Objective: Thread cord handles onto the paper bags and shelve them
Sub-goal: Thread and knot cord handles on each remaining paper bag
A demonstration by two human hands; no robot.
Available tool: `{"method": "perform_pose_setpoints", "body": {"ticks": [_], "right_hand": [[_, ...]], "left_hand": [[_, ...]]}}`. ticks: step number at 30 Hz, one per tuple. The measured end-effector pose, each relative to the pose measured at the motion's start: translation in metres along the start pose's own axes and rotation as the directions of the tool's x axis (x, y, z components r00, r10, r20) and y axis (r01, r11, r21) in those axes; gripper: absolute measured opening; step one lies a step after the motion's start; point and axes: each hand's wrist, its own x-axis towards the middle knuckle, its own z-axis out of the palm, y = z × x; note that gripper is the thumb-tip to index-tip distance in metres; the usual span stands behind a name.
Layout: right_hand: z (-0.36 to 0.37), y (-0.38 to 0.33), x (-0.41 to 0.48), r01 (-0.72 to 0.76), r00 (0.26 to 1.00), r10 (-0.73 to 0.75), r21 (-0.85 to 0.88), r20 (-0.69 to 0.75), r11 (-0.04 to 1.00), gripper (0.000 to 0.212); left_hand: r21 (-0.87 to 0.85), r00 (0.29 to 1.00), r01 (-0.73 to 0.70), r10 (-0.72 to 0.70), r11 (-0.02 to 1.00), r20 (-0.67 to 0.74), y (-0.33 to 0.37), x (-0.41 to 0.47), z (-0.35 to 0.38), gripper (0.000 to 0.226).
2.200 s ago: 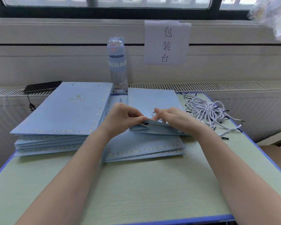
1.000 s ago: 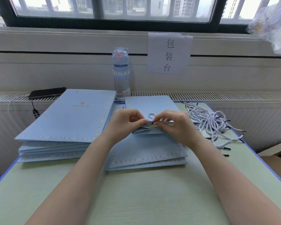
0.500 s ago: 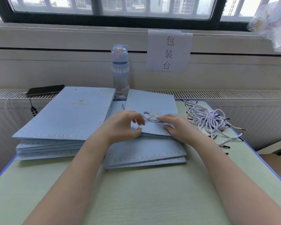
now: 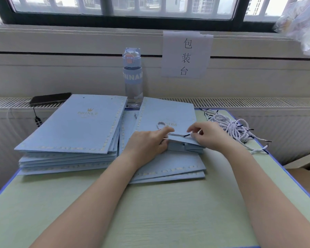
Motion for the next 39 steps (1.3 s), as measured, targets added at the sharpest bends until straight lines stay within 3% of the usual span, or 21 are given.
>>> {"method": "perform_pose_setpoints", "body": {"ticks": [3,7,10,12,14,18,21,25,27,31,34,39], "right_hand": [[0.009,-0.006,0.000,0.106,0.992,-0.105,-0.008,0.072,0.994,0.024],[0.018,-0.015,0.001,0.210,0.978,-0.209,-0.106,0.023,0.972,0.011],[0.021,-0.019,-0.001,0.239,0.971,-0.238,-0.056,0.022,0.969,0.027],[0.023,-0.021,-0.003,0.242,0.970,-0.242,0.003,0.036,0.970,0.029],[0.026,-0.021,-0.003,0.244,0.969,-0.245,0.027,0.035,0.969,0.017],[0.025,-0.022,0.000,0.258,0.966,-0.258,0.024,0.019,0.966,0.006],[0.021,-0.017,0.000,0.231,0.973,-0.230,-0.019,0.031,0.973,0.011],[0.019,-0.015,-0.003,0.259,0.959,-0.265,0.062,0.103,0.964,0.028],[0.020,-0.017,-0.002,0.272,0.951,-0.279,0.069,0.131,0.960,0.025],[0.021,-0.015,-0.001,0.263,0.959,-0.268,0.069,0.095,0.962,0.010],[0.022,-0.013,-0.001,0.241,0.968,-0.245,0.072,0.057,0.968,0.011],[0.015,-0.011,-0.002,0.173,0.985,-0.168,0.310,-0.042,0.935,0.017]], "left_hand": [[0.025,1.000,0.024,-0.023,0.999,-0.014,-0.003,0.001,-0.002,0.036],[0.080,1.000,-0.031,0.031,0.996,-0.004,-0.005,0.000,-0.001,0.031],[0.023,0.996,-0.080,0.079,0.997,0.049,-0.005,-0.001,0.002,0.031],[-0.070,0.993,-0.050,0.057,0.996,0.104,-0.005,-0.001,0.001,0.032],[-0.134,0.992,-0.001,0.018,0.991,0.125,-0.005,-0.003,0.000,0.028],[-0.115,0.996,-0.024,0.033,0.993,0.083,-0.006,-0.004,0.000,0.029],[-0.070,0.996,-0.092,0.093,0.993,0.008,-0.006,-0.004,0.002,0.026],[-0.074,0.994,-0.098,0.093,0.992,-0.063,-0.006,-0.003,0.002,0.027],[-0.084,0.992,-0.102,0.095,0.991,-0.082,-0.007,-0.003,0.003,0.028],[-0.118,0.993,-0.088,0.077,0.989,-0.088,-0.008,-0.004,0.005,0.031],[-0.098,0.989,-0.102,0.090,0.990,-0.119,-0.008,-0.003,0.005,0.031],[-0.100,0.973,-0.187,0.170,0.977,-0.157,-0.003,-0.002,0.003,0.019]]}}
